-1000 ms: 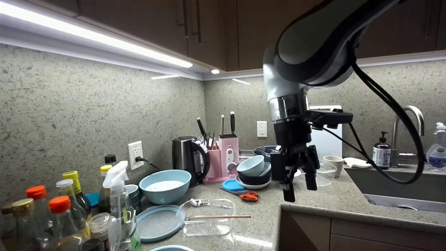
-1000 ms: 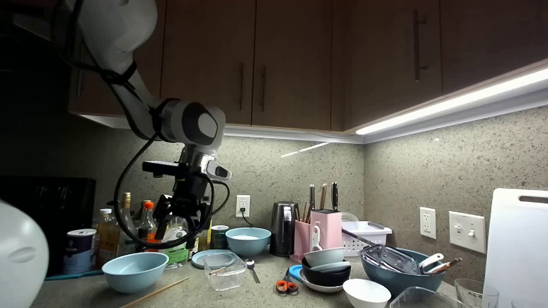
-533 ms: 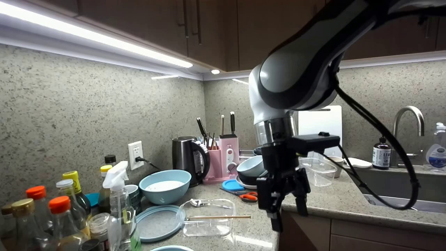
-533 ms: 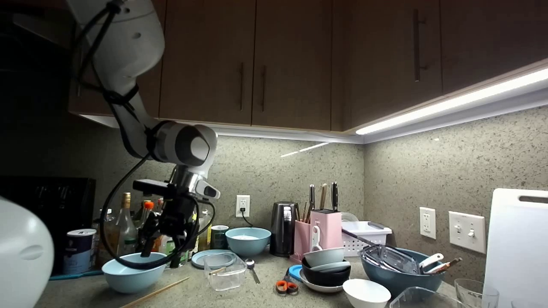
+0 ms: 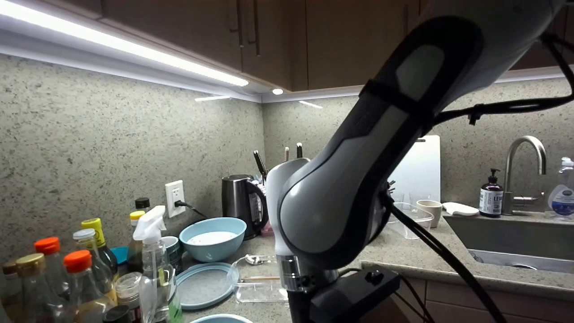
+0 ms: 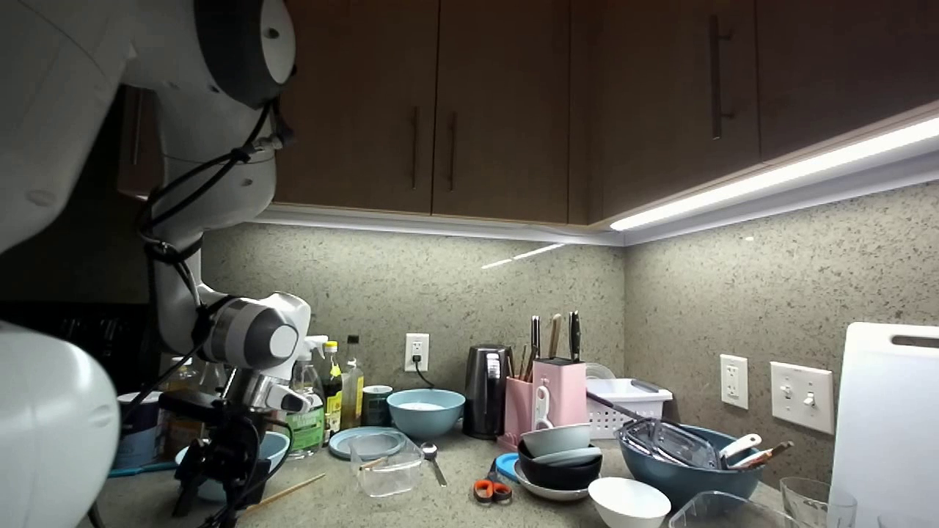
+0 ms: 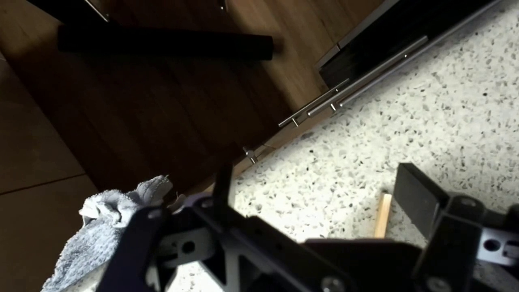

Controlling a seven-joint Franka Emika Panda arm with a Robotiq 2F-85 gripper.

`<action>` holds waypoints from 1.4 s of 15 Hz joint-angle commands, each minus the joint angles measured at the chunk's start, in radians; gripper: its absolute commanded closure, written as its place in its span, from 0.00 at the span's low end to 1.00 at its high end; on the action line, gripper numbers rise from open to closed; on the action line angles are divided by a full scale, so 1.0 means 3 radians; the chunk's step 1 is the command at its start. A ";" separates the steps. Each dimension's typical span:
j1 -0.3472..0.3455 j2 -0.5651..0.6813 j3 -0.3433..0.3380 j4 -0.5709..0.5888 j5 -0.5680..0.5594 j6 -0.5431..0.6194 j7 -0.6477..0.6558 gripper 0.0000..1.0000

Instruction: Put the chopstick in the Bowl

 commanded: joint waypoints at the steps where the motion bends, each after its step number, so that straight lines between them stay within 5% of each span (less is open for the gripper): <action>1: 0.0008 -0.0011 -0.0026 0.0009 0.0004 -0.0015 -0.0004 0.00; 6: -0.0045 0.0053 0.0063 0.0063 0.0245 0.0142 -0.0340 0.00; 16: -0.0090 0.0759 0.0183 0.0724 0.0528 -0.0291 -0.0912 0.00; 21: -0.0078 0.0847 0.0130 0.0874 0.0507 -0.0437 -0.0866 0.37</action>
